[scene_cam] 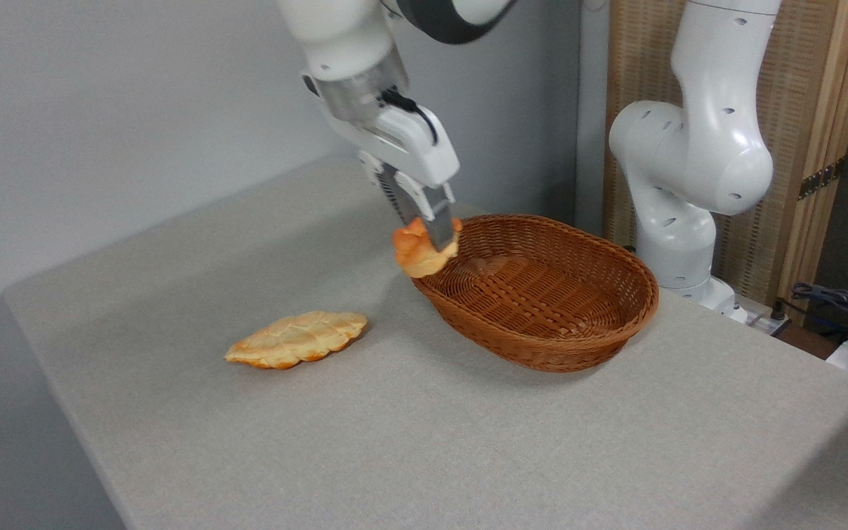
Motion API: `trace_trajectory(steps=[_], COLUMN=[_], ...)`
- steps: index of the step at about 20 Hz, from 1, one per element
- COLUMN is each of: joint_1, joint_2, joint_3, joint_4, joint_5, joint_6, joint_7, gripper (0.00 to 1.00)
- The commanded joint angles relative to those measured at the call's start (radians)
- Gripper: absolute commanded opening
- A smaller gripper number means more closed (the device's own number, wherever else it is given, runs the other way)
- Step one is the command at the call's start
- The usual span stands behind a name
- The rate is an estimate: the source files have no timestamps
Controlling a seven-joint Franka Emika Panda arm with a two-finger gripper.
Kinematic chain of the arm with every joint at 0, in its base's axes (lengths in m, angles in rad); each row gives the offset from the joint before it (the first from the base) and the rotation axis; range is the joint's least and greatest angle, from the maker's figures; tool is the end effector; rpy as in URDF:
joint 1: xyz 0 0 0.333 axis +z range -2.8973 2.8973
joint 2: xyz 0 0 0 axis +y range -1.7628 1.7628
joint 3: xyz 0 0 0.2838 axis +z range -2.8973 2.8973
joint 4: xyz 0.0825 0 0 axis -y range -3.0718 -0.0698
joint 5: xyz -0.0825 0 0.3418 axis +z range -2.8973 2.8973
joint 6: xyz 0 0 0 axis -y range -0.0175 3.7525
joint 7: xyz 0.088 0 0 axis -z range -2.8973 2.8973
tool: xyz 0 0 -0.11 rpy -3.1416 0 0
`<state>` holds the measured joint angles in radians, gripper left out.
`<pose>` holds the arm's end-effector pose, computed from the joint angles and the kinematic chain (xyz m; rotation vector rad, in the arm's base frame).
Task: Put bread into the basket
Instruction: 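Carry the roll over the wicker basket and lower it inside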
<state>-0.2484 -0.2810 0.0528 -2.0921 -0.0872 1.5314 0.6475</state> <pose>0.3972 -0.0872 0.4977 2.7011 -1.2036 -0.3728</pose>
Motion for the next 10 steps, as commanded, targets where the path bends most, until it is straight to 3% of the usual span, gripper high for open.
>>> trace_trajectory(steps=[1, 2, 3, 6, 10], joint_1=[-0.006, -0.006, -0.006, -0.046, -0.049], joint_2=[-0.078, -0.078, -0.076, -0.061, -0.038], joint_3=[0.004, 0.002, 0.002, 0.002, 0.002], joint_4=[-0.135, -0.155, -0.170, -0.194, -0.192], joint_5=[0.001, 0.003, 0.001, 0.001, 0.001], joint_6=[0.015, 0.021, 0.030, 0.044, 0.044], joint_7=[-0.002, -0.002, -0.002, 0.003, 0.003], gripper=[0.62, 0.87, 1.00, 1.00, 1.00])
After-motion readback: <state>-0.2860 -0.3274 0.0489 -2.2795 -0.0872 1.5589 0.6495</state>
